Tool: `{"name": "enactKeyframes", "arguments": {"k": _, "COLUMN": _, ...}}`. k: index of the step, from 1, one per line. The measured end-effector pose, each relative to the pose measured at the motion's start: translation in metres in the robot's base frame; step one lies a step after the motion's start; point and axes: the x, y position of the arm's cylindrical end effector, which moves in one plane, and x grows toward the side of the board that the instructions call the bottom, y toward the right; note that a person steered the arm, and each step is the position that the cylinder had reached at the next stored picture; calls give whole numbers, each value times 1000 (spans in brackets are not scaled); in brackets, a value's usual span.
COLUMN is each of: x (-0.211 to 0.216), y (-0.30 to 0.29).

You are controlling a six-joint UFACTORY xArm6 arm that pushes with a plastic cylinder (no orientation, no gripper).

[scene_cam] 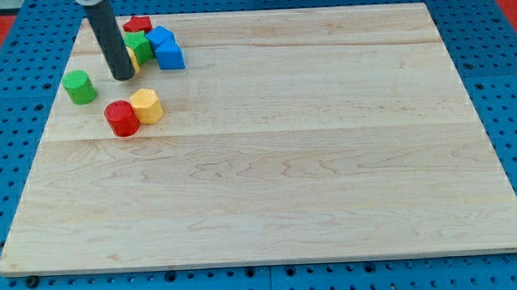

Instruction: Push the blue triangle slightly to the left side

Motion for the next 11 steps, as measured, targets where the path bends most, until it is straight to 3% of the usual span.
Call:
{"name": "enactKeyframes", "arguments": {"k": 3, "x": -16, "y": 41}}
{"name": "enactKeyframes", "arguments": {"k": 4, "x": -2, "y": 54}}
{"name": "enactKeyframes", "arguments": {"k": 6, "x": -5, "y": 144}}
{"name": "enactKeyframes", "arguments": {"k": 9, "x": -38, "y": 70}}
{"name": "enactKeyframes", "arguments": {"k": 11, "x": -17, "y": 98}}
